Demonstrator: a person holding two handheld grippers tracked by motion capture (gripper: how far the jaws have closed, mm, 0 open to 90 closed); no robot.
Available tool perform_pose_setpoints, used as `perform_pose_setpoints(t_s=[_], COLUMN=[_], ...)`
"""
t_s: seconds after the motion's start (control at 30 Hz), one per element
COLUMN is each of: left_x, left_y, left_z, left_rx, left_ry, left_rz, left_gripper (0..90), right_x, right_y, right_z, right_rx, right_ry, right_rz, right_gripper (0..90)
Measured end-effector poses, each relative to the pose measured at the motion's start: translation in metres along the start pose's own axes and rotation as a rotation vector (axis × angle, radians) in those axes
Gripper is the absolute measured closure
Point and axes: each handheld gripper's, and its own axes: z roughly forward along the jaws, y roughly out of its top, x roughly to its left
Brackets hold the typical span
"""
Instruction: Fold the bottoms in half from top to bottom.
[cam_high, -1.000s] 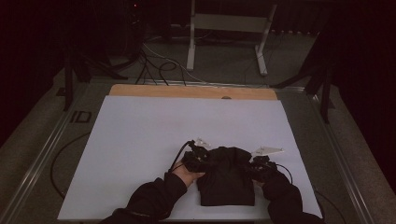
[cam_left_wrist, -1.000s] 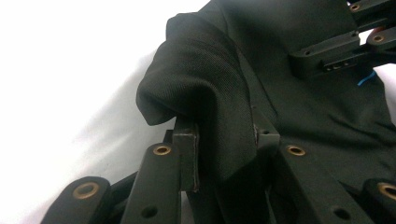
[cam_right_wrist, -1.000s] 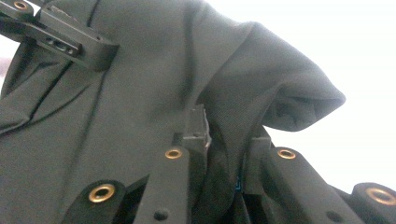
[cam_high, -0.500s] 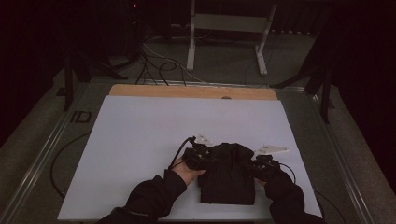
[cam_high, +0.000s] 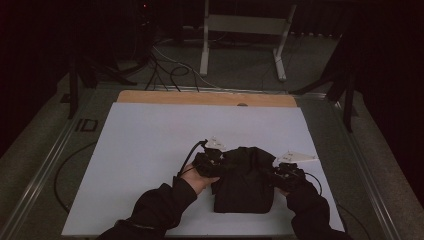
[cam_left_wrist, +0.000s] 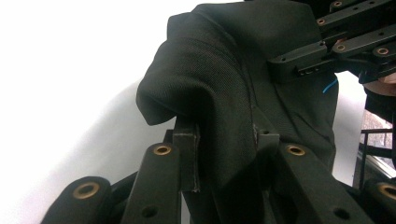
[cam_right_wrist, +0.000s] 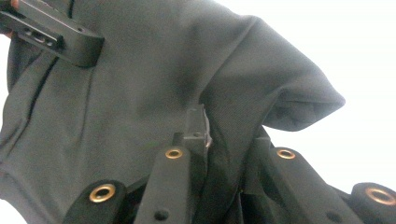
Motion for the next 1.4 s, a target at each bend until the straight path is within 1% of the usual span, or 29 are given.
perform_pose_setpoints(t_s=[0.07, 0.1, 0.23, 0.27, 0.3, 0.37, 0.4, 0.5, 0.53, 0.57, 0.6, 0.63, 0.7, 0.73, 0.83, 1.07, 1.4], left_x=[0.0, 0.0, 0.001, 0.002, 0.002, 0.002, 0.002, 0.004, 0.005, 0.006, 0.007, 0.009, 0.011, 0.013, 0.016, 0.026, 0.04], left_y=[0.001, 0.002, 0.004, 0.005, 0.005, 0.007, 0.008, 0.011, 0.011, 0.012, 0.012, 0.012, 0.013, 0.013, 0.012, 0.009, 0.003], left_z=[-0.002, -0.004, -0.01, -0.011, -0.013, -0.017, -0.019, -0.025, -0.027, -0.029, -0.032, -0.034, -0.038, -0.04, -0.046, -0.06, -0.079], left_rx=[-0.003, -0.007, -0.013, -0.015, -0.02, -0.023, -0.028, -0.036, -0.039, -0.041, -0.046, -0.048, -0.053, -0.054, -0.058, -0.067, -0.074], left_ry=[0.004, 0.006, 0.009, 0.009, 0.012, 0.012, 0.017, 0.024, 0.028, 0.031, 0.034, 0.037, 0.043, 0.045, 0.054, 0.074, 0.093], left_rz=[0.004, 0.003, 0.01, 0.009, 0.009, 0.015, 0.017, 0.017, 0.019, 0.021, 0.018, 0.014, 0.008, 0.008, 0.009, -0.012, -0.03], left_gripper=[71.5, 71.5, 71.5, 71.4, 71.5, 71.5, 71.5, 71.6, 71.6, 71.6, 71.6, 71.6, 71.6, 71.6, 71.6, 71.6, 71.5], right_x=[0.0, 0.001, 0.003, 0.003, 0.004, 0.005, 0.006, 0.009, 0.009, 0.01, 0.012, 0.012, 0.014, 0.015, 0.019, 0.027, 0.039], right_y=[0.002, 0.003, 0.008, 0.009, 0.011, 0.014, 0.017, 0.024, 0.027, 0.03, 0.032, 0.035, 0.04, 0.042, 0.047, 0.058, 0.072], right_z=[-0.002, -0.003, -0.006, -0.006, -0.006, -0.006, -0.007, -0.006, -0.006, -0.006, -0.006, -0.005, -0.004, -0.004, -0.001, 0.01, 0.025], right_rx=[-0.002, -0.007, -0.02, -0.02, -0.025, -0.03, -0.032, -0.04, -0.042, -0.047, -0.052, -0.054, -0.062, -0.06, -0.068, -0.074, -0.082], right_ry=[0.002, 0.001, 0.002, 0.003, 0.0, 0.001, -0.003, -0.004, -0.004, -0.003, -0.003, -0.001, 0.004, 0.005, 0.009, 0.022, 0.044], right_rz=[-0.012, -0.009, -0.021, -0.03, -0.023, -0.029, -0.044, -0.055, -0.068, -0.066, -0.07, -0.085, -0.086, -0.098, -0.106, -0.123, -0.147], right_gripper=[77.5, 77.6, 77.7, 77.7, 77.7, 77.7, 77.7, 77.7, 77.7, 77.7, 77.8, 77.7, 77.7, 77.7, 77.7, 77.7, 77.7])
